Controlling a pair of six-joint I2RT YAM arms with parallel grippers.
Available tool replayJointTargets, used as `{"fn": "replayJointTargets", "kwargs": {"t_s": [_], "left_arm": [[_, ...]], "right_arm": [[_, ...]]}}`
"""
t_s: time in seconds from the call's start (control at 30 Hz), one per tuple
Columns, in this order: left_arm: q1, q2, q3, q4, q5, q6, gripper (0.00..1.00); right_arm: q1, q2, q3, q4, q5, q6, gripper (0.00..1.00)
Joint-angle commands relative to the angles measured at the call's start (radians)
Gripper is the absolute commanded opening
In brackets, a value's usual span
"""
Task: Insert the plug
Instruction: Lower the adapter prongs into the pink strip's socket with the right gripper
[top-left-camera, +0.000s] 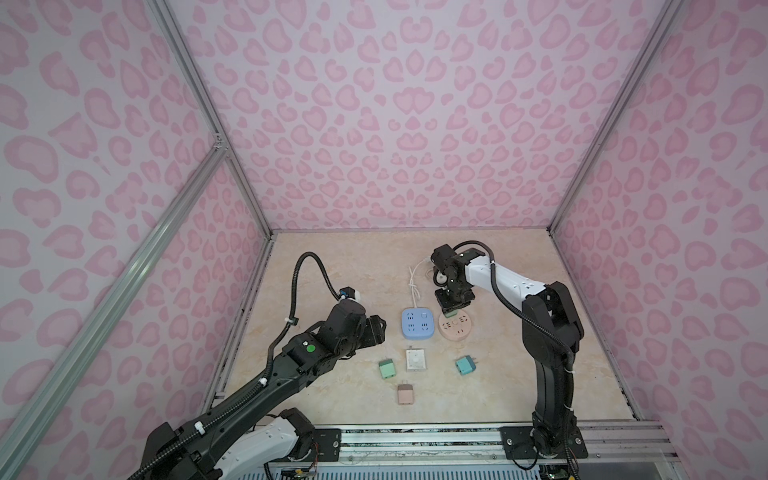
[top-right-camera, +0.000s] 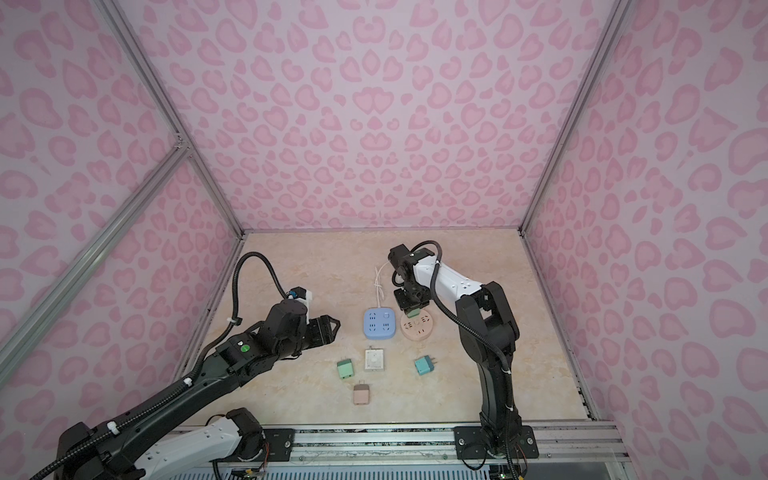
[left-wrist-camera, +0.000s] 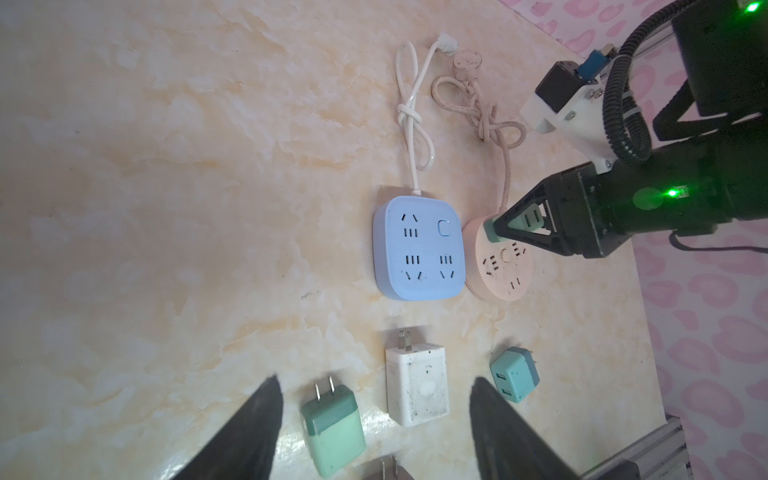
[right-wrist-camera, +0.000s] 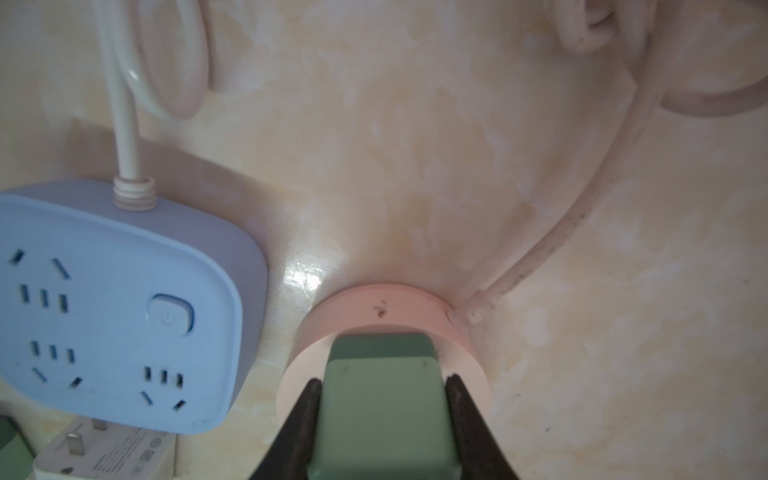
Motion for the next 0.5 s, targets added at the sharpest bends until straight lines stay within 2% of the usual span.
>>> {"fn": "replayJointTargets", "kwargs": {"t_s": [0.0, 0.13, 0.27, 0.47], "left_arm": [[0.0, -0.009, -0.005, 0.012, -0.023, -0.003, 0.73], [-0.001, -0.029, -0.021, 0.017, -0.034, -0.017, 0.73], [-0.001, -0.043, -0.029, 0.013, -0.04, -0.019, 0.73], [-0.002, -0.065, -0.045, 0.003, -0.049, -0.026, 0.73]], "right_arm": [[-0.005, 0.005, -0.043, -0.018, 0.066, 0.113, 0.0], [-0.007, -0.026, -0.043, -0.037, 0.072, 0.181, 0.0], [-0.007, -0.06, -0.11, 0.016, 0.082, 0.248, 0.0], [-0.01, -0.068, -0.116, 0.044, 0.083, 0.292, 0.0]]}}
